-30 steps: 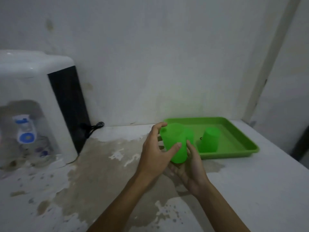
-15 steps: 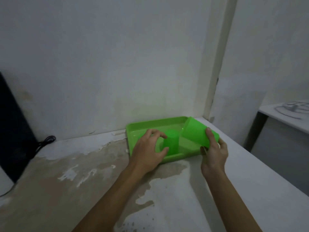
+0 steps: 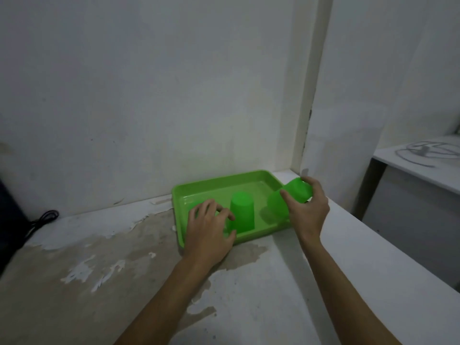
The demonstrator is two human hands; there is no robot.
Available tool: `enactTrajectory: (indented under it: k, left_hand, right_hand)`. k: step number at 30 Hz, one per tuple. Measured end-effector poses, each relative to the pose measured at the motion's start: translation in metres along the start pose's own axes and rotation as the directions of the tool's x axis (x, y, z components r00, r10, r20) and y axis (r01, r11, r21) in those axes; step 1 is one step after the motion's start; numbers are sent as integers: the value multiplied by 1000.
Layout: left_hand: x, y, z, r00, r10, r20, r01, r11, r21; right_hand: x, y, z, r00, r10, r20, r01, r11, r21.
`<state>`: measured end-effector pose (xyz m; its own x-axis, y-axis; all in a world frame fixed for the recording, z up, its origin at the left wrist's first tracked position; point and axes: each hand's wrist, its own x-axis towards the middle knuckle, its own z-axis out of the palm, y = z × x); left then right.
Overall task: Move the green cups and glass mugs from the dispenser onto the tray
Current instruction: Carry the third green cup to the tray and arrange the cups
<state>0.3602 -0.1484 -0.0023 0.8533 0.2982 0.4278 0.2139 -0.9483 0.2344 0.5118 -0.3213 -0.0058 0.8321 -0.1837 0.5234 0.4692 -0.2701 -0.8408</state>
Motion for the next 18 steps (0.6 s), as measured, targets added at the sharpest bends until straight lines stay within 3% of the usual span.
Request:
enactTrajectory:
  k: [4, 9, 18]
  left_hand:
    - [1, 0, 6, 1000, -5, -15, 6, 999, 49]
    - [1, 0, 11, 1000, -3, -22, 5, 997, 82]
    - [-1, -3, 15, 999, 19, -29, -16, 995, 96]
  right_hand:
    - [-2, 10, 8, 990, -92, 109, 104, 988, -114]
    - [-3, 18, 8, 972, -106, 207, 146, 972, -186]
    - [-8, 22, 8, 940, -32, 340, 115, 967, -228]
